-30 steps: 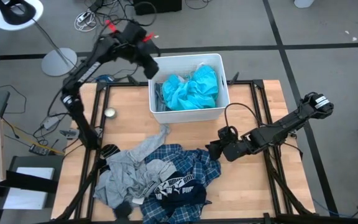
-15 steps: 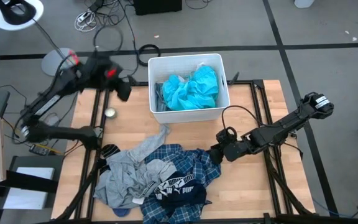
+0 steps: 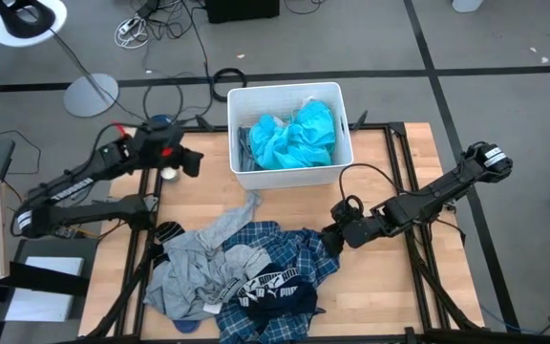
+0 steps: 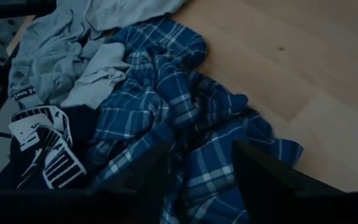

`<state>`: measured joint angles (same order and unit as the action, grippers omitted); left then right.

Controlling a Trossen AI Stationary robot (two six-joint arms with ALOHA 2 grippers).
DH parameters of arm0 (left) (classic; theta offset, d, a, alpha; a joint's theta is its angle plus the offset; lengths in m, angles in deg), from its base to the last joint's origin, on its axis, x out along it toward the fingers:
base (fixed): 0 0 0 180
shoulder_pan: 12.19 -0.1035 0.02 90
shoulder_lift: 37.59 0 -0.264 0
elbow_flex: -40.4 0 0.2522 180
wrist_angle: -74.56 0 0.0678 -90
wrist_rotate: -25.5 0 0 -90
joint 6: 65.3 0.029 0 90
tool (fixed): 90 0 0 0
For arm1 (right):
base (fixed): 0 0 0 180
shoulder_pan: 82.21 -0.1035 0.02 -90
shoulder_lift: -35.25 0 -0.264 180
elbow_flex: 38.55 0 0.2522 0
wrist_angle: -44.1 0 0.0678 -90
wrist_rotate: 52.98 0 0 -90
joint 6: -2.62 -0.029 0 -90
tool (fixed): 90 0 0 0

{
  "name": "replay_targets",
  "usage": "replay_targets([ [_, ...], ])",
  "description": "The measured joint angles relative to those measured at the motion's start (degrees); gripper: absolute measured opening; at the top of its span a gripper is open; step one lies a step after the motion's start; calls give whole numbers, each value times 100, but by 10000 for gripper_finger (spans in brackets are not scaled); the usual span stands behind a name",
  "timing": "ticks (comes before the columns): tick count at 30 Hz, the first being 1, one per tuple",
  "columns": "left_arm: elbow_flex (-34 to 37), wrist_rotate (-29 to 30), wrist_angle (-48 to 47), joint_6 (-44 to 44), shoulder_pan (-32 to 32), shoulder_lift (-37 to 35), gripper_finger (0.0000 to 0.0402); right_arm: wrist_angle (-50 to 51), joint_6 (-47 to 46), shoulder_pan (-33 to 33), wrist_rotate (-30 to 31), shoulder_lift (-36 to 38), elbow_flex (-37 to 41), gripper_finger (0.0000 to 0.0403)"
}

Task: Sort clothes
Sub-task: Put the top gray sock into the laundry bin

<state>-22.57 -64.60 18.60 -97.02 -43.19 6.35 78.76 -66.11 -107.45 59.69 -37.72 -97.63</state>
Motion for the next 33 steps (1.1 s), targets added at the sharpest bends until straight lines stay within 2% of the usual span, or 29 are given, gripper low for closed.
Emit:
replay_targets([
  [6,437,-398,34,272,4,31,109,-28,-67,64,-17,0,-2,178],
  [9,805,-794,161,412,151,35,125,-91,-76,138,-18,0,-2,178],
  [11,1059,-839,325,439,382,31,128,-163,-80,199,-17,0,-2,178],
  [21,1864,-201,1485,443,2021,252,126,-271,-175,466,-17,0,-4,178],
  [27,2156,160,2069,582,2791,887,125,-292,-177,588,-15,0,-4,178],
  [33,2219,351,2748,821,3253,1750,124,-326,-172,595,-38,0,-4,178],
])
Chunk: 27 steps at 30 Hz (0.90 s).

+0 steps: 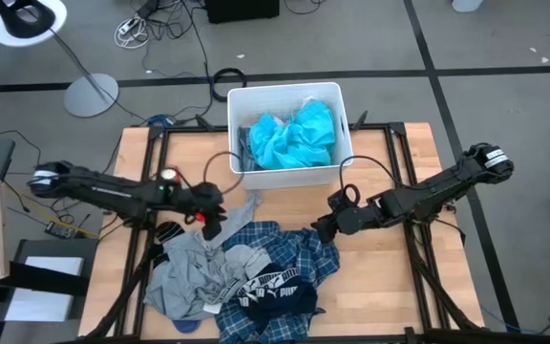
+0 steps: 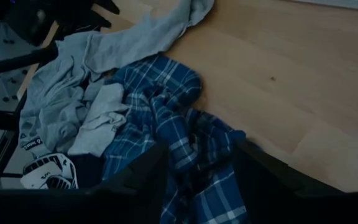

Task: Sort clothes
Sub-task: Put the top gray sock into the laundry bin

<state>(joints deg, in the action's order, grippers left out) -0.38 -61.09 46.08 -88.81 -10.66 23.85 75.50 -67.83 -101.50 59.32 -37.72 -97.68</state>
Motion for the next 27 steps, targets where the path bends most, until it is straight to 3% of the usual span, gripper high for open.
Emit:
replay_targets([
  [9,-10,445,633,94,194,1653,118,-27,155,-7,-516,0,0,178],
  [12,-137,368,404,-598,196,1845,68,-26,205,-7,-671,0,0,178],
  [15,-278,174,32,-1239,252,1704,13,-34,305,-38,-814,0,0,178],
  [19,-746,182,-814,-1535,457,1274,4,-29,438,-105,-886,0,0,178],
  [25,-2017,760,-2569,-1443,836,616,2,-35,648,-132,-885,0,-4,178],
  [27,-2578,1087,-2757,-1429,875,503,1,-23,741,-133,-880,0,-4,178],
])
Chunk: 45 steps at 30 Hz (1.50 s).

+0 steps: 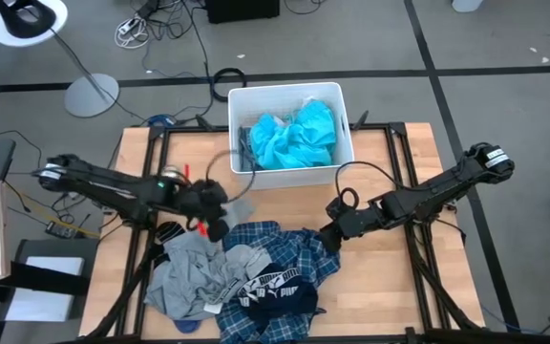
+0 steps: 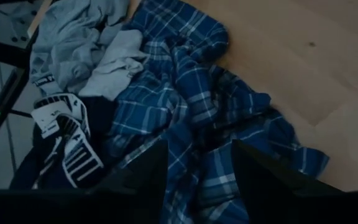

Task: Sort clothes
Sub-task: Put the top gray sock into the laundry bin, then put the gray shirt into the laundry bin

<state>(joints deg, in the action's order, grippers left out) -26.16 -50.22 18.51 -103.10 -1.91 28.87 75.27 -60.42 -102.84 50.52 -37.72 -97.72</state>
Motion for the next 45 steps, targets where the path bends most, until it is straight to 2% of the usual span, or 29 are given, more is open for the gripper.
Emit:
replay_targets([
  [3,-746,379,-118,338,-39,-66,1,-135,171,4,17,0,0,178],
  [8,-1967,605,500,1644,-488,78,1,-208,327,90,30,0,-2,178],
  [10,-2389,656,872,2286,-748,212,0,-220,372,140,33,0,-2,178],
  [15,-3307,503,955,3525,-1798,811,0,-340,376,254,37,0,0,178],
  [19,-3518,-357,919,3756,-2556,1394,3,-440,324,337,50,0,0,178],
  [22,-3538,-651,856,3740,-2931,1703,15,-467,212,398,64,0,0,178],
  [26,-3536,-993,488,3797,-3298,2018,46,-527,71,412,231,0,0,178],
  [31,-3538,-1393,218,3894,-3642,1967,97,-542,65,431,323,0,0,178],
  [35,-3549,-1438,-30,3940,-3684,1693,127,-566,113,435,329,0,0,178],
  [40,-3569,-1447,-673,3847,-3267,1102,133,-615,346,435,329,0,0,178],
  [43,-3552,-1181,-1086,3212,-2773,713,131,-623,570,435,251,0,0,178],
  [45,-3342,-778,-1317,2650,-2321,413,131,-620,744,435,87,0,0,178],
])
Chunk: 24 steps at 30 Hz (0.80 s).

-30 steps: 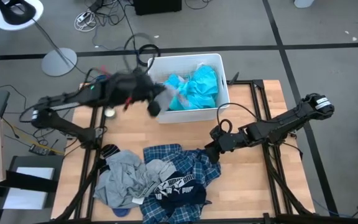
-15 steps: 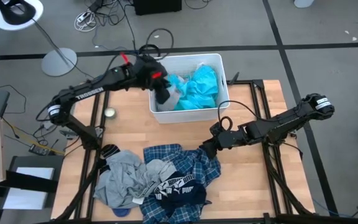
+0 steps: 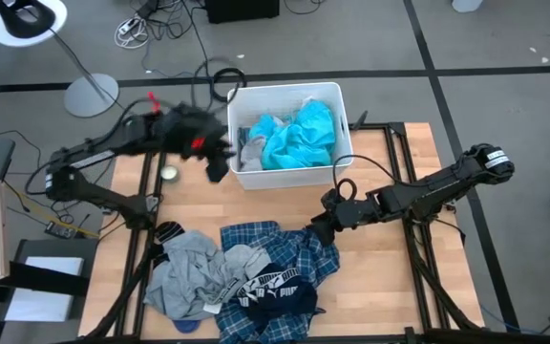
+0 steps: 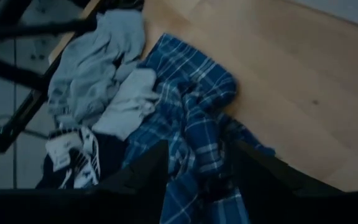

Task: Sort clothes
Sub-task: Put the gray shirt into the laundry bin

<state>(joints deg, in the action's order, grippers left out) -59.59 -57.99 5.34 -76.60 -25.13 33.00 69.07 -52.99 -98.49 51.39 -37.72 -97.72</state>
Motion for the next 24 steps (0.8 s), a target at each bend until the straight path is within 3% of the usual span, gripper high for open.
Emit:
replay_targets([
  [6,1355,1331,-162,-2826,1885,-856,131,3,316,0,-519,0,0,178],
  [12,2634,2123,-244,-5944,3671,-1005,130,4,553,-22,-968,0,0,178],
  [17,3435,1927,-349,-7598,4473,-750,130,4,743,-22,-1319,0,2,178],
  [24,4443,882,-34,-8531,4874,-416,130,-16,773,-54,-1644,0,4,178],
])
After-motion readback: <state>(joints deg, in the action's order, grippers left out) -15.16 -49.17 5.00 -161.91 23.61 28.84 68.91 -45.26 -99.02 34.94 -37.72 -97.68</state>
